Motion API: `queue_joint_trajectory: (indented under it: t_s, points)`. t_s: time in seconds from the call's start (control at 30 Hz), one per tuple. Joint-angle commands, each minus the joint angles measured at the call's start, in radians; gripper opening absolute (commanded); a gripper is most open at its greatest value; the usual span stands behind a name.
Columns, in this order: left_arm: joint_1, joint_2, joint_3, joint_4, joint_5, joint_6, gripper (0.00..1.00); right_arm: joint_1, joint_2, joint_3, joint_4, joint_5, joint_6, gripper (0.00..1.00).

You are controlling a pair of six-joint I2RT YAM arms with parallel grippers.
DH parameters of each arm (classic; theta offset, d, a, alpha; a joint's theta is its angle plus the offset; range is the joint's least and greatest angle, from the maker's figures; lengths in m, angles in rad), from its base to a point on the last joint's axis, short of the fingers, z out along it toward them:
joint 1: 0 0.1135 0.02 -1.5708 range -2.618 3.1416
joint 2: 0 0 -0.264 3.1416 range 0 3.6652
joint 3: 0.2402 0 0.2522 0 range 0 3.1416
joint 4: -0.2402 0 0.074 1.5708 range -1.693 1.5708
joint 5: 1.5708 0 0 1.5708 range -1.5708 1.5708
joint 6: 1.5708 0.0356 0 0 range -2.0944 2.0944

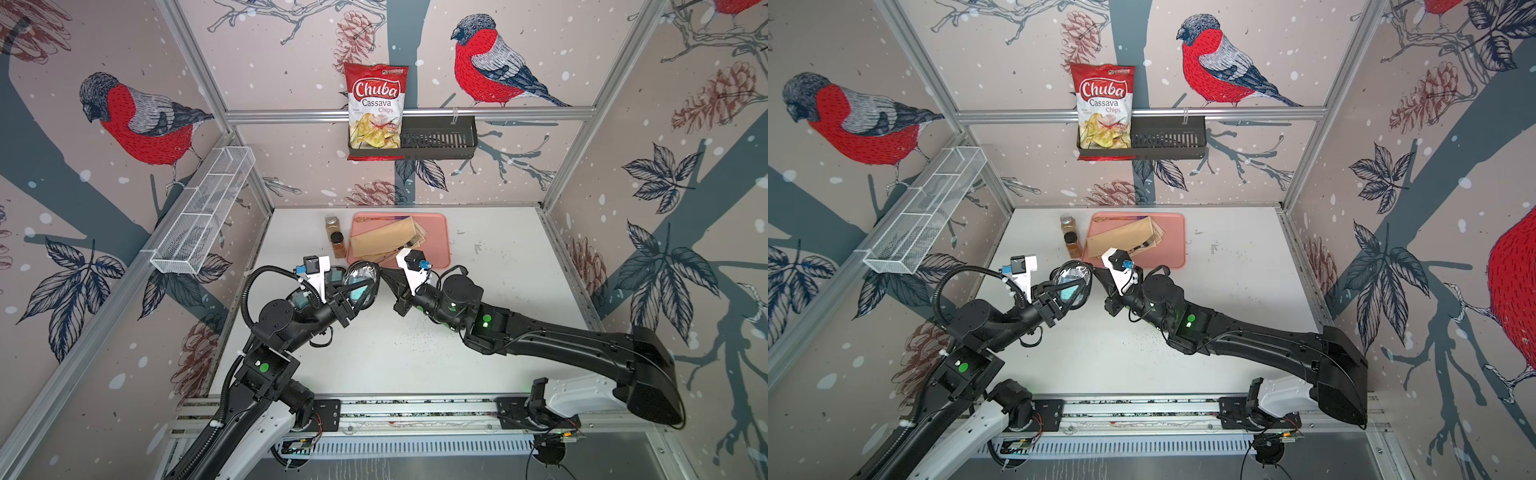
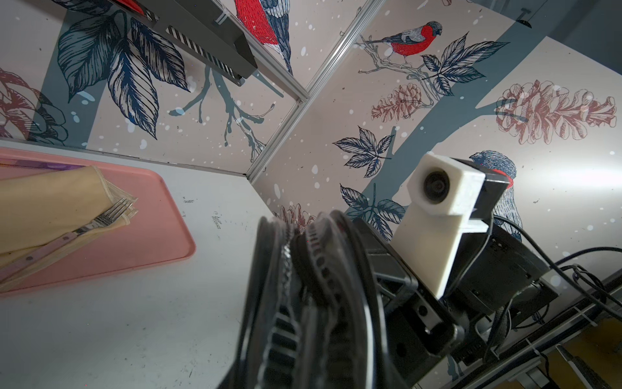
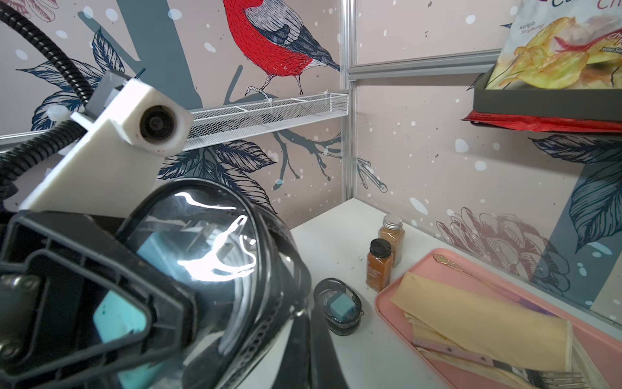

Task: Pack away charging kits
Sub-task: Zip the zipper on the storage bag.

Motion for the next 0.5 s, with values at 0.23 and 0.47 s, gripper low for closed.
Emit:
queue_joint_trajectory:
  t_s: [0.23,0.47]
  points:
    - [-0.007,0.047,0.017,-0.133,0.163,0.048,0.0,-0.026,0.003,0.034,0.121,0.161,-0.018,0.0]
    - [-0.01,0.086,0.021,-0.159,0.182,0.079,0.0,-0.051,-0.001,0.035,0.115,0.158,-0.013,0.0]
